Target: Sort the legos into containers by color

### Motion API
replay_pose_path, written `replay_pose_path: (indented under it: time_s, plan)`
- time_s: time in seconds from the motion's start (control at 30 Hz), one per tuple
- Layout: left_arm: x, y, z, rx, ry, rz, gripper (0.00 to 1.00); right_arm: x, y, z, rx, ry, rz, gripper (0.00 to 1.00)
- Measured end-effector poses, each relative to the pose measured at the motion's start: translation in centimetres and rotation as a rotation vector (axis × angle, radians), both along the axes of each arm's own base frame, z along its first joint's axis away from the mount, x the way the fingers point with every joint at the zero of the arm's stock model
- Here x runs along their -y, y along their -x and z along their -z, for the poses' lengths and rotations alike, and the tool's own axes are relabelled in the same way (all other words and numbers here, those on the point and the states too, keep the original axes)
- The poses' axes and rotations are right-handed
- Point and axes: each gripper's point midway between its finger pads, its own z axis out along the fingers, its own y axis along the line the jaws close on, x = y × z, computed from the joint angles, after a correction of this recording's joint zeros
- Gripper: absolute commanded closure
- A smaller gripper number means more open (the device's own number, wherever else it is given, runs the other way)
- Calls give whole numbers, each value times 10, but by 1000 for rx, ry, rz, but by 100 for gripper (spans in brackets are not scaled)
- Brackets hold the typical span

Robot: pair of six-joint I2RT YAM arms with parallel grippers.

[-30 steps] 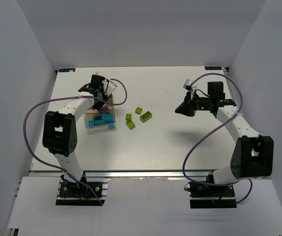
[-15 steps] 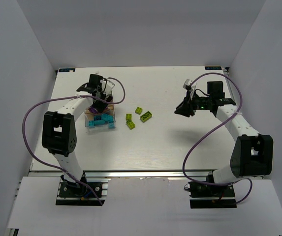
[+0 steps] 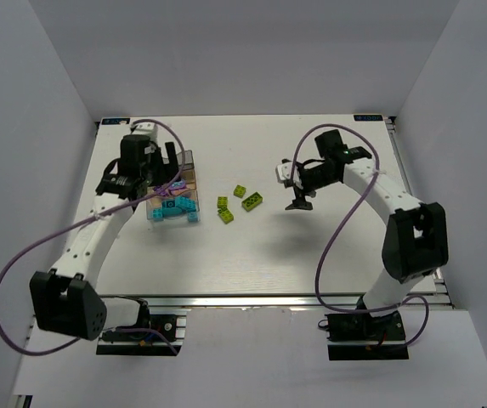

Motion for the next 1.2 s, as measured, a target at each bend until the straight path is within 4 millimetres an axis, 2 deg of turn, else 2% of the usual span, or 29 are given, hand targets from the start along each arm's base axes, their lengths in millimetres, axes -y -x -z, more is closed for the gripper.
replay_pose_path:
  time_s: [0.13, 0.2, 0.33, 0.43, 0.57, 0.7, 0.93, 1.2]
  plan:
    - [-6, 31, 3, 11, 155, -144, 2, -7, 3, 33, 69, 113, -216, 13]
    - [-6, 47, 12, -4, 219, -187, 2, -15, -5, 45, 87, 150, -283, 16]
    - [-5, 71, 26, -30, 303, -243, 2, -39, -19, 59, 98, 204, -362, 19]
    - [-6, 82, 29, -28, 340, -266, 2, -54, -20, 66, 101, 228, -393, 20]
    - [-8, 91, 26, -19, 364, -287, 2, -62, -13, 75, 98, 267, -424, 19]
    - [-8, 95, 23, 0, 390, -303, 2, -59, -15, 89, 82, 310, -421, 19]
    - [-9, 107, 31, -8, 424, -332, 2, -67, -43, 97, 86, 353, -378, 19]
    - [-10, 111, 30, -2, 443, -342, 2, -74, -43, 102, 84, 393, -363, 20]
